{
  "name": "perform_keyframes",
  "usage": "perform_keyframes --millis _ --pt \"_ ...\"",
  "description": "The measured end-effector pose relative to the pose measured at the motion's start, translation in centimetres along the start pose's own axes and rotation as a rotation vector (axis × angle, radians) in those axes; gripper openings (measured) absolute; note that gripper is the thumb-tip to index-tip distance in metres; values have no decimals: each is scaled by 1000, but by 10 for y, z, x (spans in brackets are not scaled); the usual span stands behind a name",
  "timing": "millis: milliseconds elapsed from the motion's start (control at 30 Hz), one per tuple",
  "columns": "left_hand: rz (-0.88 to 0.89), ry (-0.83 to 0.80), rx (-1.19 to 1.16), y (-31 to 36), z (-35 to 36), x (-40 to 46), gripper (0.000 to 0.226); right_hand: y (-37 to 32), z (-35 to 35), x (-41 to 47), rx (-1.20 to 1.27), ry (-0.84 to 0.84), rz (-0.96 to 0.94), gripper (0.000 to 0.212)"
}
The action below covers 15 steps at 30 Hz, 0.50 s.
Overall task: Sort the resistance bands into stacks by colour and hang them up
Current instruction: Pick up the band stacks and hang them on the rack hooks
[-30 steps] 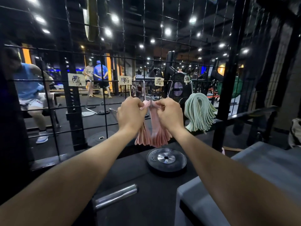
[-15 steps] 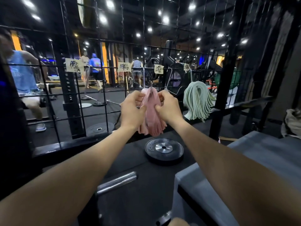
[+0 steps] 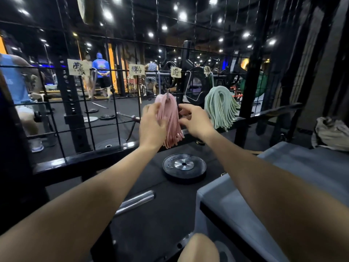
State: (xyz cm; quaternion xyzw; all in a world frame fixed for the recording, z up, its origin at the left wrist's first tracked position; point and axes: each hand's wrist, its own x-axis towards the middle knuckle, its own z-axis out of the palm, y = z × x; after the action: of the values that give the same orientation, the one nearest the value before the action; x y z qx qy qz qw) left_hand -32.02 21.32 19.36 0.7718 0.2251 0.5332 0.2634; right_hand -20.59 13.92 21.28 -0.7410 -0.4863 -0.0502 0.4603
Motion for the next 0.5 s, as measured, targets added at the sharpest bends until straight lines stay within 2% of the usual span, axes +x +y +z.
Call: perform_keyframes --millis 133,267,500 --pt "116 4 92 18 11 -18 34 14 -26 -26 -109 79 14 44" --pt "103 -192 56 36 46 -44 33 40 -64 -70 -229 120 88 38" --pt "138 -522 -117 82 136 -111 30 102 -144 -161 -397 239 346 35"
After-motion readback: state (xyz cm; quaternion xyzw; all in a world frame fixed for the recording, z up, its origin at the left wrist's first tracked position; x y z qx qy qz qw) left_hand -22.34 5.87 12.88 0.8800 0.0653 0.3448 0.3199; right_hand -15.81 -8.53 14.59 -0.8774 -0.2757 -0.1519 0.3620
